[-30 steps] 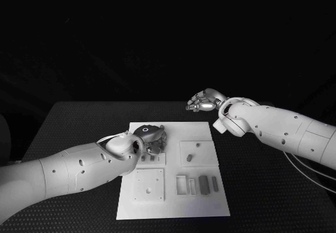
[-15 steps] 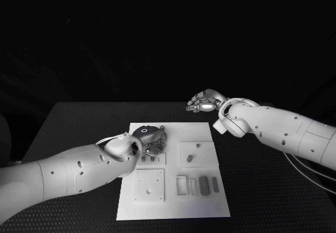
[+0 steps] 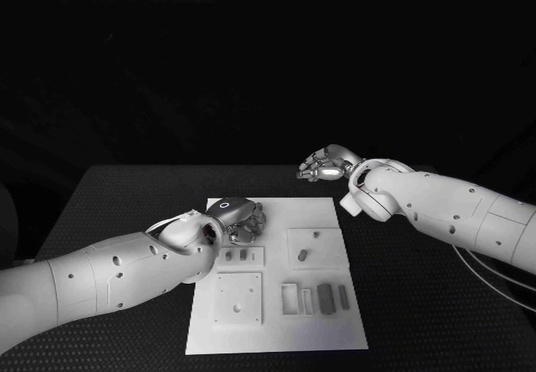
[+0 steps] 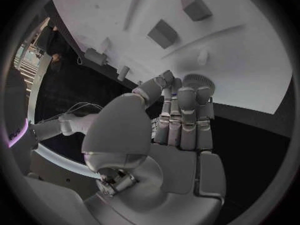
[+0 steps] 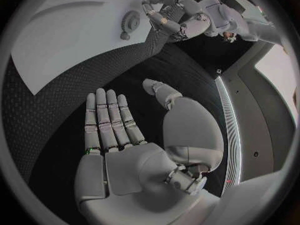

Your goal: Assemble the parts on the task board

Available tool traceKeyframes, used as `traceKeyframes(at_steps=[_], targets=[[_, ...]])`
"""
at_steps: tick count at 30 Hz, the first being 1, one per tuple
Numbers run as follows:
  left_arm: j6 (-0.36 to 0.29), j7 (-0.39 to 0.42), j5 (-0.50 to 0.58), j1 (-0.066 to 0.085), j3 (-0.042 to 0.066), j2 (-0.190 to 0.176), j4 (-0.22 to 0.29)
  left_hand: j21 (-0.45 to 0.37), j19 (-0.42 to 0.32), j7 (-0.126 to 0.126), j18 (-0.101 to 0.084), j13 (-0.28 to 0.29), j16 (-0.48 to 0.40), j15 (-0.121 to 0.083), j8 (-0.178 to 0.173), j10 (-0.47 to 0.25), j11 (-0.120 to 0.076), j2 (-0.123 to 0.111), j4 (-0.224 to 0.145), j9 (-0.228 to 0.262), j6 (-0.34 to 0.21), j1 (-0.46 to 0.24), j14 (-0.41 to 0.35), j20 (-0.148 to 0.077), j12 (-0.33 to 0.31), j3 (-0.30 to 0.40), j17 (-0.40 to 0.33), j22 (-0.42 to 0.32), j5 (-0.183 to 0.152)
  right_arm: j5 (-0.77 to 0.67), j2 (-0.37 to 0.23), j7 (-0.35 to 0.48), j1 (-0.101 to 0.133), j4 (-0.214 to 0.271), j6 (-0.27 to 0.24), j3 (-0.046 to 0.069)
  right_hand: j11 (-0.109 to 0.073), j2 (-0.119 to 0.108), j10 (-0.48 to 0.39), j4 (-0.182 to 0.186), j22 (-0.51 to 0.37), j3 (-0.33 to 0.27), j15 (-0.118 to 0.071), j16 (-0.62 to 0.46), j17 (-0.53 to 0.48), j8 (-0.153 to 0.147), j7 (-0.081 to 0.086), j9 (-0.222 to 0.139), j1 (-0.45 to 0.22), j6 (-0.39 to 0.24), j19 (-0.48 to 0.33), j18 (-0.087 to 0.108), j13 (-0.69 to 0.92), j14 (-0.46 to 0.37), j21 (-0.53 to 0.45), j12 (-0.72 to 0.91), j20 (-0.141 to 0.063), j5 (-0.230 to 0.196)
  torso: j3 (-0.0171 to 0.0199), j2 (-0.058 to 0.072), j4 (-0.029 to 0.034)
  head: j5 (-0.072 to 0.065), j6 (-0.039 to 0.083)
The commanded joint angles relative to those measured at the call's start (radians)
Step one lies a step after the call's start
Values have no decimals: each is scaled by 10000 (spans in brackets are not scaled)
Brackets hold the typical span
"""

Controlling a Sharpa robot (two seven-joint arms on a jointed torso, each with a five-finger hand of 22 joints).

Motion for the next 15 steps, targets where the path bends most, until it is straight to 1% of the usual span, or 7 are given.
traceKeyframes(at_steps=[1,2,4,5,6,11,15], targets=[[-161,307,526,5,128,-91,130,-2,65,-14,105,-21,54,-7,53,17,13,55,19,9,74,-19,63,-608,-65,48,-13,144,7,2,-1,69,-4,12,116,1,16,24,82,-44,14,-1,8,68,-10,60,322,-12,-44,-58,-16,-68,-3,-85,-66,-43,19,-48,-1,0,15,4,24],[-152,329,643,6,164,-150,181,-2,68,-14,103,-23,54,-7,52,20,13,48,20,7,76,-30,67,-609,-69,47,-15,145,10,2,-3,69,-4,11,116,1,16,25,82,-45,15,0,8,68,-11,60,322,-12,-44,-57,-15,-68,-3,-85,-67,-44,18,-48,2,-4,13,14,22],[20,288,691,7,277,-252,237,-1,72,-12,101,-26,54,-7,49,21,13,45,23,2,74,-45,72,-611,-79,48,-18,146,18,3,-11,69,-4,6,120,1,15,24,82,-46,16,-1,7,69,-13,61,322,-13,-44,-57,-15,-68,-3,-86,-68,-45,18,-47,2,-4,15,24,26],[77,261,723,8,300,-293,257,-1,74,-12,101,-27,55,-7,48,22,13,47,23,1,74,-48,74,-611,-81,49,-18,146,20,4,-13,69,-4,4,120,1,15,24,82,-46,16,-1,7,69,-13,61,321,-13,-45,-57,-15,-68,-3,-86,-69,-45,18,-47,1,0,16,33,31],[195,235,807,10,321,-428,322,0,77,-10,100,-29,55,-6,44,20,14,49,25,-3,70,-58,78,-613,-90,50,-21,147,22,5,-12,69,-4,-9,124,1,15,24,82,-47,17,-2,7,70,-14,61,321,-13,-46,-57,-15,-68,-3,-86,-70,-45,18,-47,1,-1,25,35,32],[608,217,976,14,341,-800,469,2,83,-6,98,-35,62,-7,38,23,14,65,28,-11,67,-80,94,-616,-107,55,-23,150,23,8,-19,69,-13,-28,127,1,15,23,83,-49,19,-3,7,72,-18,62,321,-14,-48,-57,-14,-68,-3,-87,-73,-47,19,-46,4,5,27,64,27],[675,201,1027,14,339,-971,457,2,82,-7,97,-36,62,-7,38,27,13,74,27,-12,70,-83,95,-617,-112,59,-25,151,24,8,-28,69,-37,-28,127,1,15,24,84,-50,21,-4,6,74,-21,62,321,-15,-50,-58,-14,-67,-3,-87,-75,-48,19,-45,-9,14,34,90,15]])
